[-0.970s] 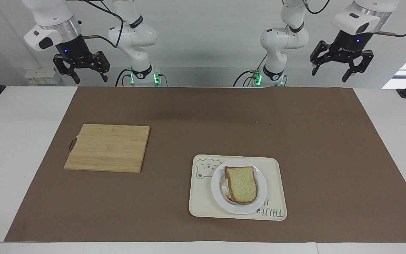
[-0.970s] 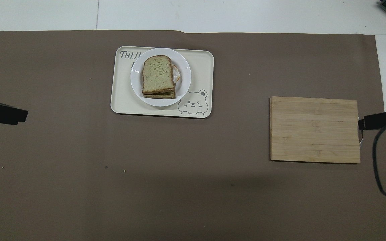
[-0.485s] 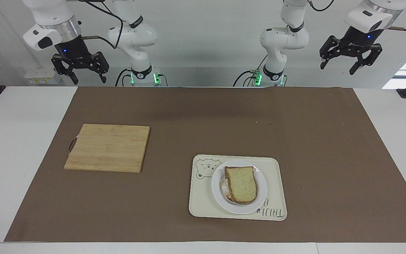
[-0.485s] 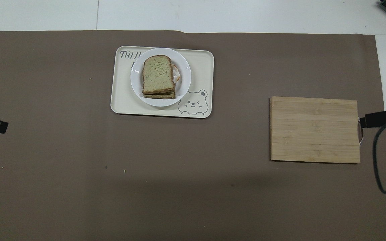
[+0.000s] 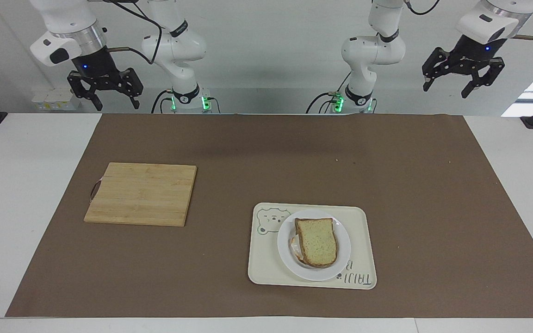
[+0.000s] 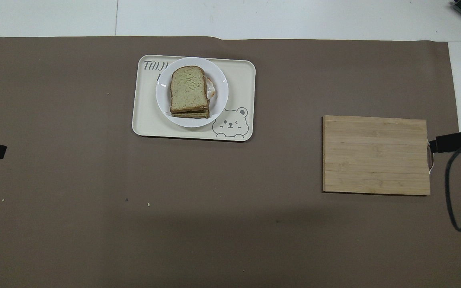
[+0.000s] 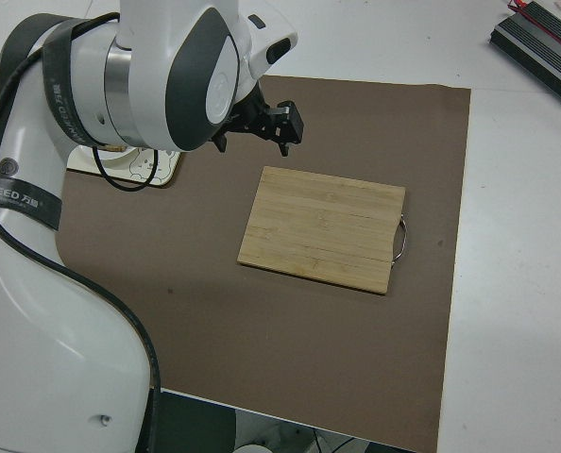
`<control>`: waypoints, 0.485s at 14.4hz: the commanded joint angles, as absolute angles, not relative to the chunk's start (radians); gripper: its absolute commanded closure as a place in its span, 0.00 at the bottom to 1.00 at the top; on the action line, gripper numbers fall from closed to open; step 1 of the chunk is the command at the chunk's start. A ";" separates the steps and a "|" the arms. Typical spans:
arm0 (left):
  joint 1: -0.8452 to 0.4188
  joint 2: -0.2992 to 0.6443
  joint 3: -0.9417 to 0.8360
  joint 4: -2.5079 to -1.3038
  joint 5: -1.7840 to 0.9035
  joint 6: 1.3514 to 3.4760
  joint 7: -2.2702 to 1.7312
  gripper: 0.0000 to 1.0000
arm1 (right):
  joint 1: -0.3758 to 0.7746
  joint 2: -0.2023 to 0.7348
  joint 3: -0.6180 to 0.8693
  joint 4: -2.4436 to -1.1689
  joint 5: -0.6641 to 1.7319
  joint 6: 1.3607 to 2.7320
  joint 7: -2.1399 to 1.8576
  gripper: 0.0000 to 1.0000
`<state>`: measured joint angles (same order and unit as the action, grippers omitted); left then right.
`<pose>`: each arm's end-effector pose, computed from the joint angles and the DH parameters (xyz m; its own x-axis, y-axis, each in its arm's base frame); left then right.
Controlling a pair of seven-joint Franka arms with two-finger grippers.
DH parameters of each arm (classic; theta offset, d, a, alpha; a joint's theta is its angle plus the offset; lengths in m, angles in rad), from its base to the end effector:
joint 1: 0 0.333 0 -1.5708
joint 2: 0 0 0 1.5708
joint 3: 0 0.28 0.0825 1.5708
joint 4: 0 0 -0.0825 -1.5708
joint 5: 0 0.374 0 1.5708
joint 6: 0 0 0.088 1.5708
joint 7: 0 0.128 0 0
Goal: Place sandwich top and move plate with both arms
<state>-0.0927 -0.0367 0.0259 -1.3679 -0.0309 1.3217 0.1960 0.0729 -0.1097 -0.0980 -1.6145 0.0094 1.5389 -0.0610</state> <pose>0.5013 -0.0377 0.6560 0.9637 -0.2671 -0.0032 -0.2668 -0.9632 0.0322 0.5114 -0.0142 0.6021 0.9987 0.0364 0.0347 0.0371 -0.9992 -0.0180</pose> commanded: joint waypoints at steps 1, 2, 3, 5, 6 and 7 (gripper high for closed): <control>-0.084 -0.051 0.025 -1.385 0.005 1.344 0.181 0.00 | 0.071 -0.118 -0.091 -1.631 -0.005 1.557 -0.051 0.00; -0.084 -0.051 0.026 -1.388 0.005 1.351 0.181 0.00 | 0.071 -0.118 -0.091 -1.631 -0.005 1.557 -0.051 0.00; -0.081 -0.051 0.026 -1.390 0.005 1.353 0.183 0.00 | 0.071 -0.118 -0.091 -1.631 0.003 1.557 -0.051 0.00; -0.077 -0.052 0.026 -1.394 0.005 1.356 0.183 0.00 | 0.071 -0.120 -0.091 -1.631 0.008 1.555 -0.051 0.00; -0.077 -0.052 0.026 -1.394 0.005 1.356 0.181 0.00 | 0.071 -0.118 -0.091 -1.631 0.009 1.555 -0.051 0.00; -0.078 -0.052 0.026 -1.394 0.005 1.356 0.181 0.00 | 0.071 -0.118 -0.091 -1.631 0.009 1.555 -0.051 0.00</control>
